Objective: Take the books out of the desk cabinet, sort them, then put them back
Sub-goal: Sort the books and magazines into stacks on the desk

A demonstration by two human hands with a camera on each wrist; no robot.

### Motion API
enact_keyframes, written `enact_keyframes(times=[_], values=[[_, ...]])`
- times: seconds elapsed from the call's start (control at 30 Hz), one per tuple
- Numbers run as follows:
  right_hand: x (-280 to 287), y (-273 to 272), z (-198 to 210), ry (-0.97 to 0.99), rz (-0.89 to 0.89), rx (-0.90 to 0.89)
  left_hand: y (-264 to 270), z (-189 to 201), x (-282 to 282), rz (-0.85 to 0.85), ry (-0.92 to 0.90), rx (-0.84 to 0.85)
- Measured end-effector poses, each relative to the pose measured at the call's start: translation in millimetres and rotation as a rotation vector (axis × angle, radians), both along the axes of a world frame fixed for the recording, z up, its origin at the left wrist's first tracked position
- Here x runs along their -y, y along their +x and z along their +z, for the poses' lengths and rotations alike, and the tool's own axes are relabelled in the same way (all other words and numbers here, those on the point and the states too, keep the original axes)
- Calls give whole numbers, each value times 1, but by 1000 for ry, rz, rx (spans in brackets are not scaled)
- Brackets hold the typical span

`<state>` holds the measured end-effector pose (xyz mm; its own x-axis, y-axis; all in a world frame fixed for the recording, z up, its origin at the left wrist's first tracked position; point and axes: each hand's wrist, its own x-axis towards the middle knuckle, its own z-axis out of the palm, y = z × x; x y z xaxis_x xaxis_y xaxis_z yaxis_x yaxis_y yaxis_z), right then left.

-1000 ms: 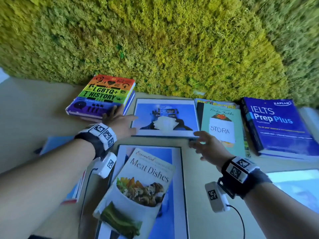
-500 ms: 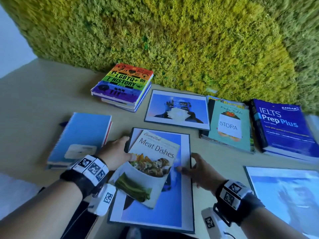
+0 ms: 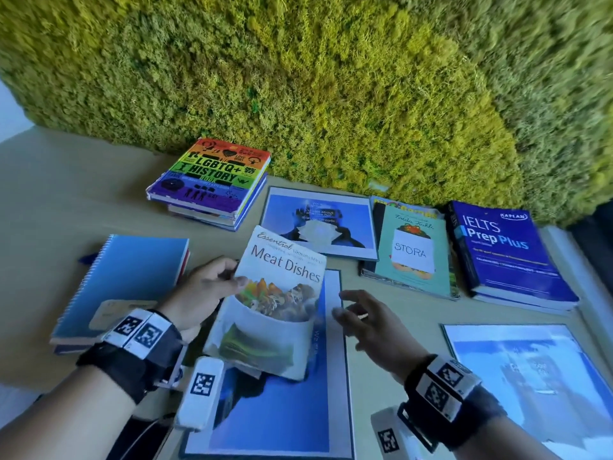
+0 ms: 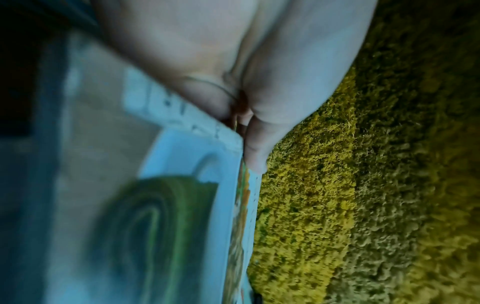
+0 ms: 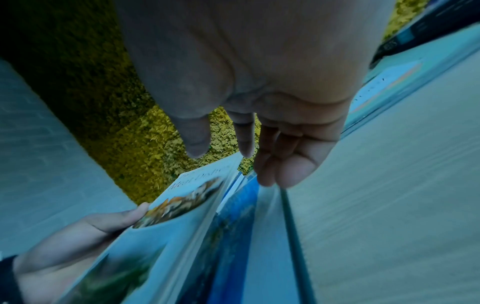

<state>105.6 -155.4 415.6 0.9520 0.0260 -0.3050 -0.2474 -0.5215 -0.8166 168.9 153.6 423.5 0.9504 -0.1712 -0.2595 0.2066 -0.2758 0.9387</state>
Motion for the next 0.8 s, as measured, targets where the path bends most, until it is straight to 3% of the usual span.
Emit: enact_keyframes(times=[0.17,0.23,0.3,0.47,0.53,0.6,0.7,0.8], values=[[7,-9,5,652,-193,-272,12,6,63,17,-222,-56],[27,-10,3,760,-264,-255,19,6,100,-19,-246,-60],[55,-9,2,742,-371,-190,28,2,141,-68,-254,-66],[129,20,8,546,-567,-87,69,-8,240,-318,48,83],[157,41,13,516,-595,-54,90,-1,269,-330,276,184],[181,66,18,459,-592,-46,110,6,291,-294,383,226],[208,95,19,67,-489,-14,132,6,312,-367,579,241],[213,101,2,-353,-312,49,134,-5,315,-613,967,175]])
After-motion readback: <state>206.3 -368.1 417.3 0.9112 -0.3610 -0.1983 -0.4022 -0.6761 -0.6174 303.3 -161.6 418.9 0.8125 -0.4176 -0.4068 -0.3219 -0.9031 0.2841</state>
